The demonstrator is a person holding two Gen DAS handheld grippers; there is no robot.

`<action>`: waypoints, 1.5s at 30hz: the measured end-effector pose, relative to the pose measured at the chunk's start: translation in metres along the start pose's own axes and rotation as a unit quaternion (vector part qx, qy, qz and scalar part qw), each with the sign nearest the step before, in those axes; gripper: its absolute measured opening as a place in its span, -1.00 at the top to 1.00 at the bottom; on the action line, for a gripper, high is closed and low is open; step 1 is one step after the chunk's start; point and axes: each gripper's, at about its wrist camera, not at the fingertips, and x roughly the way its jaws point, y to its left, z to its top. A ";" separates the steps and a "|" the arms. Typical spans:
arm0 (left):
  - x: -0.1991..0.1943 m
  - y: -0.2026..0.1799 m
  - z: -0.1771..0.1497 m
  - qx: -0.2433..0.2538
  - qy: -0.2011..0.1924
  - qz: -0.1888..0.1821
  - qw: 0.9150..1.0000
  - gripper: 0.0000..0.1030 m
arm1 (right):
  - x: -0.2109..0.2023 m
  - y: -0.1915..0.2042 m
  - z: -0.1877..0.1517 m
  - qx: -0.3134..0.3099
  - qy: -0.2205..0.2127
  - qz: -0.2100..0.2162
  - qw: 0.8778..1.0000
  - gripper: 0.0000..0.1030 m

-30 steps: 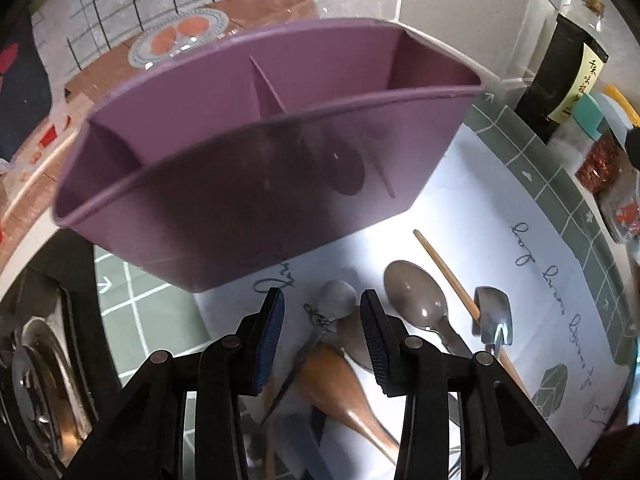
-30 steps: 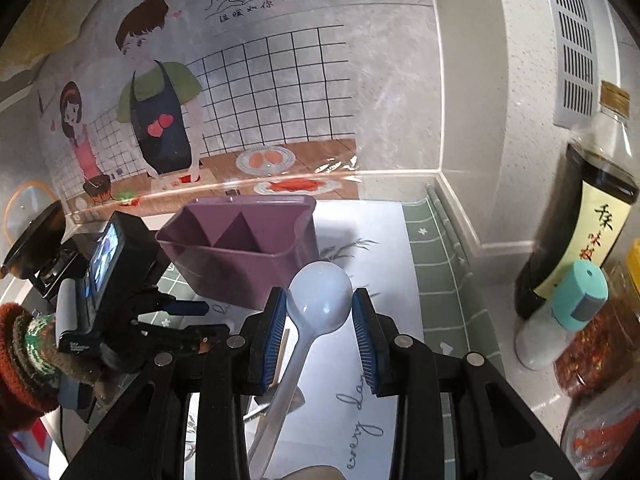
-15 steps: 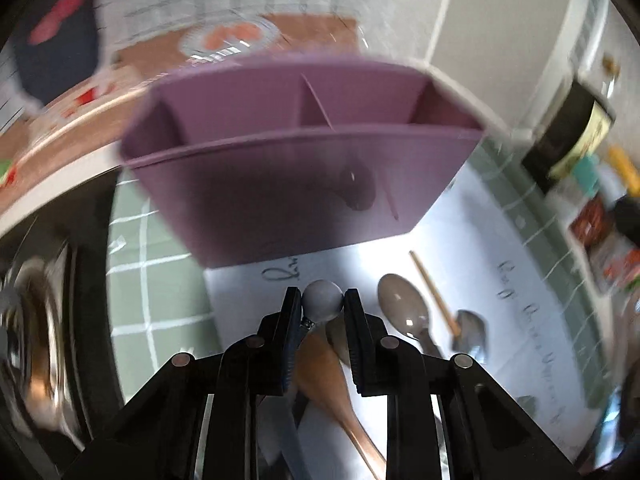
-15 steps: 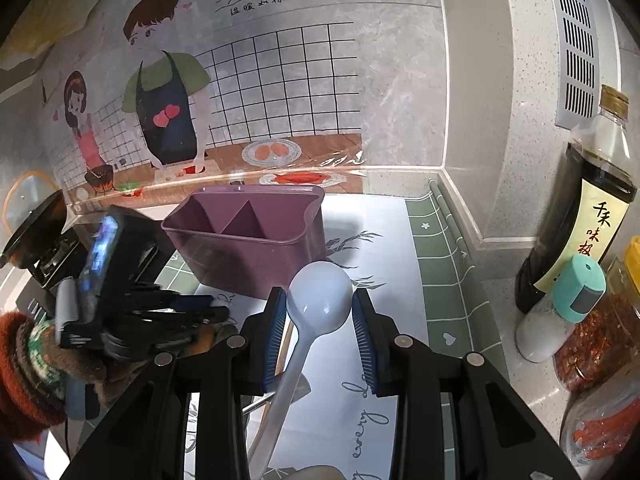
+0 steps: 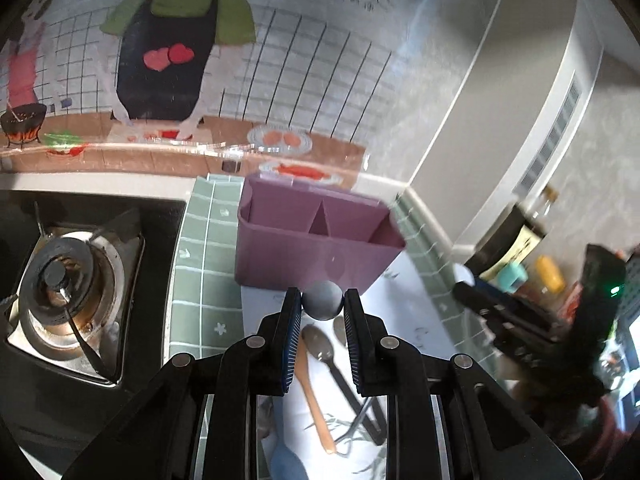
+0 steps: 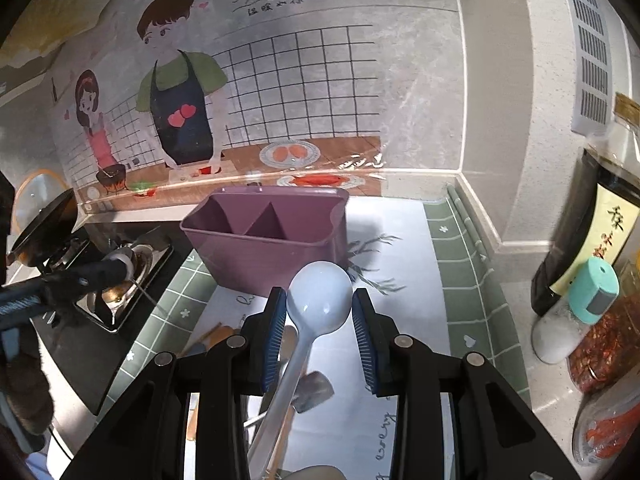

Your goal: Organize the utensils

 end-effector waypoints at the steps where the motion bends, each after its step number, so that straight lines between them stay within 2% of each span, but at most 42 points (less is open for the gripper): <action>1: -0.007 0.000 0.002 0.000 -0.007 -0.002 1.000 0.57 | -0.002 0.003 0.005 -0.003 -0.007 0.002 1.000 0.39; 4: -0.025 -0.010 0.031 0.006 -0.043 -0.021 0.999 0.57 | -0.013 0.012 0.035 -0.019 -0.047 0.008 0.999 0.39; 6: -0.038 -0.019 0.057 0.015 -0.072 -0.038 0.997 0.57 | -0.029 0.019 0.068 -0.036 -0.101 0.005 0.994 0.39; 9: -0.053 -0.027 0.103 0.008 -0.108 -0.086 0.990 0.56 | -0.040 0.022 0.109 -0.032 -0.156 0.023 0.987 0.39; 12: -0.047 -0.027 0.132 0.006 -0.132 -0.099 0.986 0.56 | -0.022 0.018 0.136 -0.012 -0.167 0.035 0.985 0.39; 14: -0.034 -0.023 0.140 0.001 -0.133 -0.099 0.986 0.56 | -0.001 0.013 0.142 0.004 -0.151 0.038 0.988 0.39; 16: -0.014 -0.013 0.145 -0.016 -0.121 -0.104 0.987 0.56 | 0.026 0.009 0.143 0.010 -0.133 0.023 0.991 0.39; 24: 0.059 0.026 0.132 -0.060 -0.064 -0.097 0.991 0.56 | 0.100 0.012 0.120 -0.023 -0.092 -0.034 0.995 0.39; 29: 0.092 0.038 0.121 -0.066 -0.034 -0.086 0.994 0.56 | 0.126 0.014 0.107 -0.048 -0.071 -0.045 0.995 0.39; 31: 0.104 0.042 0.114 -0.070 -0.017 -0.083 0.994 0.57 | 0.133 0.011 0.103 -0.049 -0.053 -0.037 0.997 0.36; 33: 0.113 0.047 0.106 -0.075 -0.001 -0.077 0.994 0.43 | 0.142 0.006 0.099 -0.041 -0.011 -0.007 0.999 0.36; 34: 0.113 0.048 0.103 -0.079 0.003 -0.075 0.994 0.36 | 0.146 0.003 0.097 -0.033 0.008 0.009 0.999 0.36; 36: 0.113 0.053 0.099 -0.095 0.009 -0.077 0.992 0.15 | 0.143 0.002 0.092 -0.031 0.011 0.014 0.999 0.36; 39: 0.101 0.056 0.095 -0.105 0.003 -0.079 0.991 0.09 | 0.127 0.001 0.085 -0.031 0.002 0.013 0.999 0.36; 43: 0.060 0.047 0.083 -0.079 -0.030 -0.048 0.995 -0.05 | 0.079 -0.002 0.075 -0.021 -0.032 0.008 0.999 0.36; 45: 0.042 0.041 0.071 -0.055 -0.038 -0.020 0.998 -0.16 | 0.060 -0.001 0.068 -0.027 -0.038 0.006 0.999 0.36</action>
